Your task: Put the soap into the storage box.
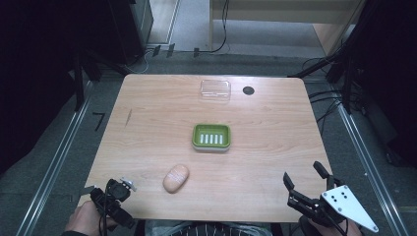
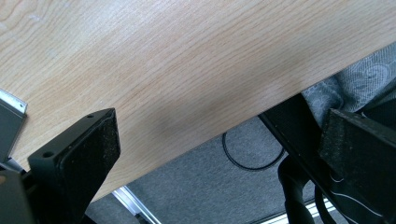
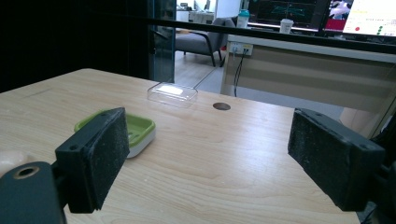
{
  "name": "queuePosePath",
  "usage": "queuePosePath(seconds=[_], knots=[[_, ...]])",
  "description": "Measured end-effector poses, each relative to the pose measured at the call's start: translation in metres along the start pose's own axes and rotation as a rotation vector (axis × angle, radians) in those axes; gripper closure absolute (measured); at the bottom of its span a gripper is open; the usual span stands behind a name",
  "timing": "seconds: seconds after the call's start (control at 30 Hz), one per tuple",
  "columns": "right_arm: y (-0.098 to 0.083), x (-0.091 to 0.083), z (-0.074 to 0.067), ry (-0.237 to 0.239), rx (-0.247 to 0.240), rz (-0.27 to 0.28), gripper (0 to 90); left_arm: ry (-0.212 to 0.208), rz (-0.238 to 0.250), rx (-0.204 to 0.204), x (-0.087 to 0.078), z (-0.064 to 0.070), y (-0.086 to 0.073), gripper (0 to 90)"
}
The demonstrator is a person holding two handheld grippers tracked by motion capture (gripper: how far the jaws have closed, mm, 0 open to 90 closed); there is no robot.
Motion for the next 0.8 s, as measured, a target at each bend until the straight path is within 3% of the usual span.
queuePosePath(seconds=[0.6,0.8], knots=[[0.0002,-0.0004,-0.0005,-0.004,-0.005,0.0,13.2,-0.002,0.017,0.016,-0.0025,0.002,0.0031,0.0],[0.0003,-0.0013,-0.0001,-0.005,-0.008,0.001,13.2,-0.014,0.021,0.042,-0.0059,0.0075,0.0093,0.0]])
Point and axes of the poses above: each handheld gripper's, and its own axes: x roughly forward along the jaws, y roughly out of its top, z roughly to its right, the point moved 10 cm from there along x, roughly forward along the jaws, and after that the axes turned 1 degree about z, right-handed, at the moved point
